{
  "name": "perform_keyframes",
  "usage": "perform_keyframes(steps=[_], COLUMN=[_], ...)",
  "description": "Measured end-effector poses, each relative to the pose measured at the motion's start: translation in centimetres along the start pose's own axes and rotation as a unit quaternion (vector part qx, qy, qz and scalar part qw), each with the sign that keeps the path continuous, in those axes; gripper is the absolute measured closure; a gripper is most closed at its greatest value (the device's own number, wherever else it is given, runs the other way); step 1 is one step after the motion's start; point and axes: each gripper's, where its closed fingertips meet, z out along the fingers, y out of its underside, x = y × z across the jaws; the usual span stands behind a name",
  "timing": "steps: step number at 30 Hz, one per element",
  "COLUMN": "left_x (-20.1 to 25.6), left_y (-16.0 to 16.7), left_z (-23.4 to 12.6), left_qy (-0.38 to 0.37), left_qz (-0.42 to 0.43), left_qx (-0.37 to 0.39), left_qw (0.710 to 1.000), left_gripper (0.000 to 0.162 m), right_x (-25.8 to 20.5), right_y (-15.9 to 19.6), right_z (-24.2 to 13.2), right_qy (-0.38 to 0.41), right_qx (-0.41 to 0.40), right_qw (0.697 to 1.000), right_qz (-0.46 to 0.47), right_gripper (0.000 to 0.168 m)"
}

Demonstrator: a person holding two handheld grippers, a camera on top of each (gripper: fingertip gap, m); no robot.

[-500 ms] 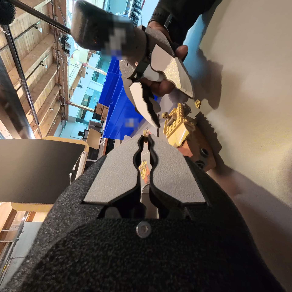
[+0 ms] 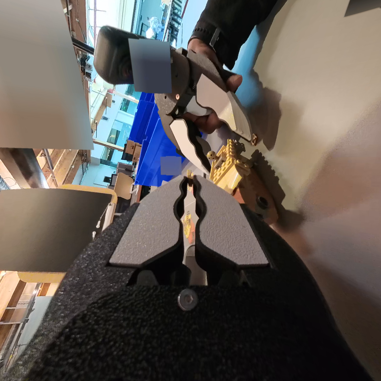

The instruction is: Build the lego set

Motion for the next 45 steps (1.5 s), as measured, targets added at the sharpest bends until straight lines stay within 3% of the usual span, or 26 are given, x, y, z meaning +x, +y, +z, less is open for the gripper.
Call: perform_keyframes(steps=[15,45], left_x=[1.8,2.6], left_y=[-0.6,0.4], left_z=[0.8,0.5], left_qy=[0.053,0.202], left_qz=[0.082,0.154], left_qx=[-0.028,-0.068], left_qw=[0.995,0.965], left_gripper=[0.157,0.157], right_x=[0.1,0.4], right_y=[-0.6,-1.7], right_z=[0.6,0.9], right_qy=[0.011,-0.016], right_qx=[0.001,-0.020], right_qw=[1.000,1.000], right_qz=[0.005,0.016], right_gripper=[0.124,0.124])
